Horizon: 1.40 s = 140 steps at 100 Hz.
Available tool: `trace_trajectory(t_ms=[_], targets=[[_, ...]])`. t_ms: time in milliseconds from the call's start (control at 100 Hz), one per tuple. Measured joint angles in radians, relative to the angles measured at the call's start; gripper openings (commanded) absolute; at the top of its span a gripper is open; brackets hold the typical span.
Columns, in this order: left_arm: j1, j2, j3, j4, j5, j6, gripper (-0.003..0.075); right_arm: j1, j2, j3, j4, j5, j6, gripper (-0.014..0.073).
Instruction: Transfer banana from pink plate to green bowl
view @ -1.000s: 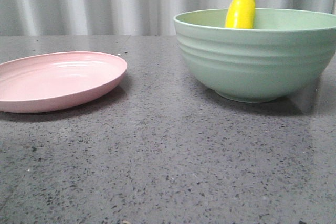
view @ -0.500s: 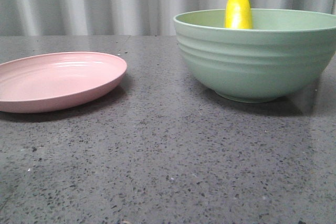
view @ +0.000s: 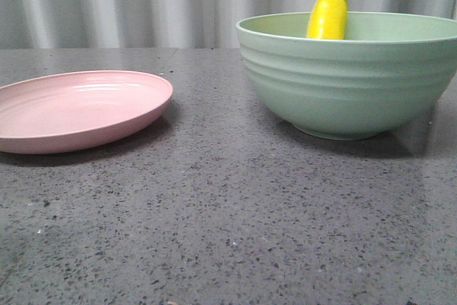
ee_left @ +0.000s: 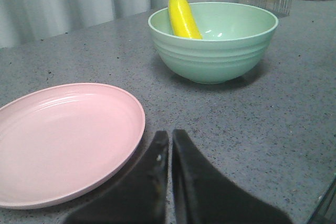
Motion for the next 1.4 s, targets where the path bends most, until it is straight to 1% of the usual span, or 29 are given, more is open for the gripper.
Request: trace_trajectory(t_ms=[300,380,460,530,600,660,720,830,950,1020,1120,1240,1310,1400], targets=[[0.000,0.000,0.028,0.000,-0.007,-0.002,-0.0020,0.000,0.000,0.000,0.000,0.000,-0.002,-0.0064],[0.025,-0.002,0.043,-0.007,-0.006,-0.002,-0.0020,0.000,0.000,0.000,0.000,0.000,-0.002,-0.0064],[0.086,-0.004,0.066,-0.046,-0.024,0.050,-0.0020,0.000,0.000,0.000,0.000,0.000,-0.002,-0.0064],[0.158,-0.014,0.100,-0.114,-0.081,0.163,-0.0020,0.000,0.000,0.000,0.000,0.000,-0.002,-0.0064],[0.235,-0.040,0.151,-0.203,-0.187,0.303,-0.0020,0.000,0.000,0.000,0.000,0.000,-0.002,-0.0064],[0.290,-0.069,0.188,-0.244,-0.272,0.367,-0.0020,0.000,0.000,0.000,0.000,0.000,-0.002,-0.0064],[0.356,-0.118,0.236,-0.267,-0.343,0.400,-0.0020,0.000,0.000,0.000,0.000,0.000,-0.002,-0.0064],[0.461,-0.191,0.291,-0.279,-0.383,0.399,-0.0020,0.000,0.000,0.000,0.000,0.000,-0.002,-0.0064],[0.588,-0.266,0.292,-0.268,-0.334,0.335,-0.0020,0.000,0.000,0.001,0.000,0.000,-0.002,-0.0064],[0.657,-0.297,0.292,-0.264,-0.264,0.319,-0.0020,0.000,0.000,0.001,0.000,0.000,-0.002,-0.0064],[0.736,-0.300,0.292,-0.261,-0.128,0.298,-0.0020,0.000,0.000,0.001,0.000,0.000,-0.002,-0.0064],[0.776,-0.300,0.292,-0.261,0.037,0.237,-0.0020,0.000,0.000,0.001,0.000,0.000,-0.002,-0.0064],[0.778,-0.300,0.291,-0.261,0.066,0.217,-0.0020,0.000,-0.001,0.001,0.000,0.000,-0.002,-0.0064],[0.778,-0.300,0.291,-0.261,0.067,0.207,-0.0020,0.000,-0.002,0.001,0.000,0.000,-0.002,-0.0064]])
